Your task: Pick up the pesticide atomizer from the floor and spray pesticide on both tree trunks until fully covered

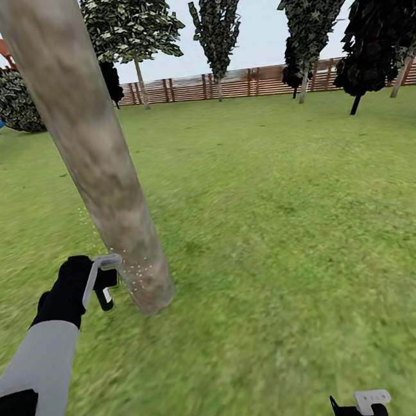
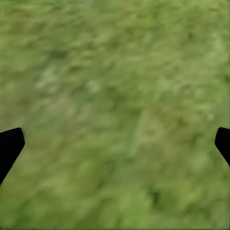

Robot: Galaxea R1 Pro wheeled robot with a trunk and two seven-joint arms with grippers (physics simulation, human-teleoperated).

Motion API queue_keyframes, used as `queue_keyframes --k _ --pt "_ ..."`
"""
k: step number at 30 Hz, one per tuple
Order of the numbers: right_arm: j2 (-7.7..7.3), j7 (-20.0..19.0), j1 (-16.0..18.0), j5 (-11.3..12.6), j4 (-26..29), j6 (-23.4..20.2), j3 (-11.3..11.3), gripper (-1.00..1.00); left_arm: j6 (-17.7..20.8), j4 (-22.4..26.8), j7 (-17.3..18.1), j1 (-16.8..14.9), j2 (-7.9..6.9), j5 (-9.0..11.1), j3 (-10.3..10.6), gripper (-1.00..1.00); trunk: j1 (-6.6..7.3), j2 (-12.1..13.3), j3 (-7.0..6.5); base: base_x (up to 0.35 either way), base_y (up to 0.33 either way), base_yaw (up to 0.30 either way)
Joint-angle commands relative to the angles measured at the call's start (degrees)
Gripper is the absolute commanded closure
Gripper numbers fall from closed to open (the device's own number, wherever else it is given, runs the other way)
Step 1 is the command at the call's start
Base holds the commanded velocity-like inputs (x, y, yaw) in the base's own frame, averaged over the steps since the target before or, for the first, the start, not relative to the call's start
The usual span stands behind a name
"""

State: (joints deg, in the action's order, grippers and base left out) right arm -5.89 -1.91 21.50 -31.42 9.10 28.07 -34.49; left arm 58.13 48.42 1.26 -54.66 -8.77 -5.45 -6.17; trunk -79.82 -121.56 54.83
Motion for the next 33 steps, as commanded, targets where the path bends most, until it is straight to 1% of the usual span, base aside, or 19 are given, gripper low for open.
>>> queue_keyframes --k 1,2,3,5,7,10,20,29,33 --pt "0.0 -0.2 0.1 -0.4 0.0 0.2 -0.5 -1.0 0.3 0.1 0.2 -0.2 0.06 -0.5 -0.1 1.0 0.01 0.0 0.05 0.0 0.0 0.262" --pt "0.0 -0.2 0.1 -0.4 0.0 0.2 -0.5 -1.0 0.3 0.2 0.2 -0.3 0.08 -0.5 0.1 1.0 0.01 0.0 0.05 0.0 0.0 0.268" --pt "0.0 -0.2 0.0 -0.4 0.0 0.2 -0.5 -1.0 0.3 0.2 0.2 -0.3 0.07 -0.5 0.7 1.0 0.01 0.0 0.05 0.0 0.0 0.272" --pt "0.0 -0.2 0.0 -0.4 0.0 0.2 -0.5 -1.0 0.3 0.6 0.2 -0.6 0.07 -0.3 3.1 1.0 0.01 0.0 0.05 0.014 -0.066 0.171" --pt "-0.04 -0.2 0.1 -0.4 0.0 0.2 -0.5 -1.0 0.3 0.7 0.2 -1.0 0.08 -0.3 3.5 1.0 0.01 0.0 0.05 0.061 -0.212 0.035" --pt "-0.08 -0.1 0.0 -0.4 -0.1 0.2 -0.5 -1.0 0.3 0.7 0.2 -1.5 0.14 -0.3 3.7 1.0 0.01 0.0 0.05 0.055 -0.254 0.009" --pt "-0.09 -0.1 0.0 -0.3 0.0 0.2 -0.5 -1.0 0.3 0.7 0.2 -1.6 0.74 -0.3 3.7 1.0 0.01 0.0 0.05 0.002 -0.275 0.0" --pt "-0.09 -0.2 0.1 -0.3 0.0 0.2 -0.5 -1.0 0.3 0.7 0.2 -1.6 0.76 -0.3 3.7 1.0 0.01 0.0 0.05 0.0 -0.276 0.0" --pt "-0.09 -0.2 0.0 -0.3 0.0 0.2 -0.5 -1.0 0.3 0.7 0.2 -1.6 0.68 -0.3 3.7 1.0 0.01 0.0 0.05 0.083 -0.274 0.176"
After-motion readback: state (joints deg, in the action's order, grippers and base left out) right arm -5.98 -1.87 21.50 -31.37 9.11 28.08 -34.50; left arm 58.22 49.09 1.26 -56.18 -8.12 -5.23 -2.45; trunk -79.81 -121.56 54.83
